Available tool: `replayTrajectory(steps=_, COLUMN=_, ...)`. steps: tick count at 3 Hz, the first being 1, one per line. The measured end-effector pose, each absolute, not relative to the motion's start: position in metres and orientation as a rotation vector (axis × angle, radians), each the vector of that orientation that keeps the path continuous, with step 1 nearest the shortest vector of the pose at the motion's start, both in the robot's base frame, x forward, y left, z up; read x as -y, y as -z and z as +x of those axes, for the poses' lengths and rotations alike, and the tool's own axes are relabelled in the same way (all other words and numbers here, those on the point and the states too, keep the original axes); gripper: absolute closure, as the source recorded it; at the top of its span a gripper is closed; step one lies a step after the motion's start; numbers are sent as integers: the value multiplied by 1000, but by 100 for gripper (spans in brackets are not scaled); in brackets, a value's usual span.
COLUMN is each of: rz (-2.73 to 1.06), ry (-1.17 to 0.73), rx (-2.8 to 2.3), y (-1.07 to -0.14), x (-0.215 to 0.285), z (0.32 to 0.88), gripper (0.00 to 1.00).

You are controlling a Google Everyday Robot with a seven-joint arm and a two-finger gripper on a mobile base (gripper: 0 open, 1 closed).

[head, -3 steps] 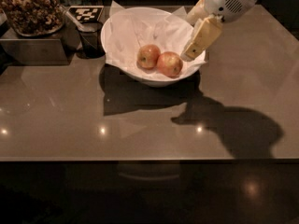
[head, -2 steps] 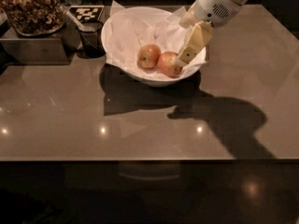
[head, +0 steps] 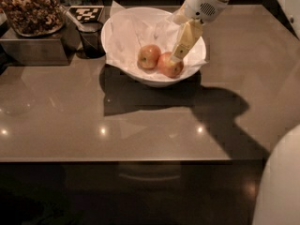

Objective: Pick apple from white bowl

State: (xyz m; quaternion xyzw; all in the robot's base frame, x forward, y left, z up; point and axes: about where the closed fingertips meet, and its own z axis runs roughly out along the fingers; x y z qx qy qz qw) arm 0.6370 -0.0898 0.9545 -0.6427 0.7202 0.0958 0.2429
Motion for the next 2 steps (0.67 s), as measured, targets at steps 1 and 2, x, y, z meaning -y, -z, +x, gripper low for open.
replayTrajectory(steps=1, rz=-1776, ry=-207, rx=-1998, y=-944, x=93, z=654, gripper=18)
replayTrajectory(steps=2, rz=-1769, ry=-199, rx=-2046, y=-928, x=106, z=661, gripper=16)
